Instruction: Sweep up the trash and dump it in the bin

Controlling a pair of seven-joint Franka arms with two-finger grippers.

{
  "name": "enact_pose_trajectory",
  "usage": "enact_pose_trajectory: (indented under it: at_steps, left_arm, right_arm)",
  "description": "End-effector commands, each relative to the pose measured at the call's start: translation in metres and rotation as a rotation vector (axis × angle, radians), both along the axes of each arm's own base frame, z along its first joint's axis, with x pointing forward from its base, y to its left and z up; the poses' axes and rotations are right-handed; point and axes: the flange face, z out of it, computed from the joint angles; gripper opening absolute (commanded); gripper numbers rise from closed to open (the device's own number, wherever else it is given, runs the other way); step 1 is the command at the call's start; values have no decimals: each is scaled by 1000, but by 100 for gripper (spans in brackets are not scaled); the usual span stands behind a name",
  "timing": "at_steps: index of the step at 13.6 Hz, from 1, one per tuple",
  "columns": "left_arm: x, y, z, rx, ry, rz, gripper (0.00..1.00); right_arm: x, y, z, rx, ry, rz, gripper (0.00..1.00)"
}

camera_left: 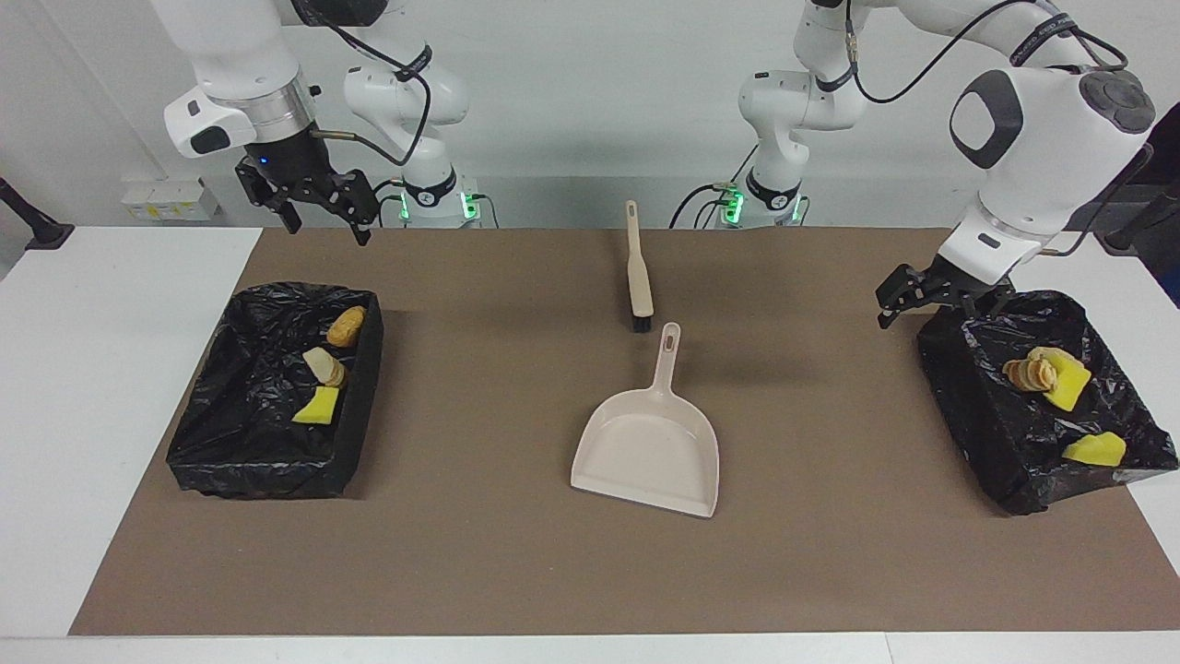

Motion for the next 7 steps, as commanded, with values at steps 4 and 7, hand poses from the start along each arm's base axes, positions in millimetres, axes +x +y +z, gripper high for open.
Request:
enact_pose_trajectory:
  at_steps: [4, 7]
  left_arm:
    - [-26, 31, 49, 14, -11, 38, 100]
    - [-57, 32, 82, 6, 1, 45, 100]
  right_arm:
    - [-6, -4, 1, 17, -1, 15, 100]
    - [-6, -4, 0, 17, 0, 15, 100]
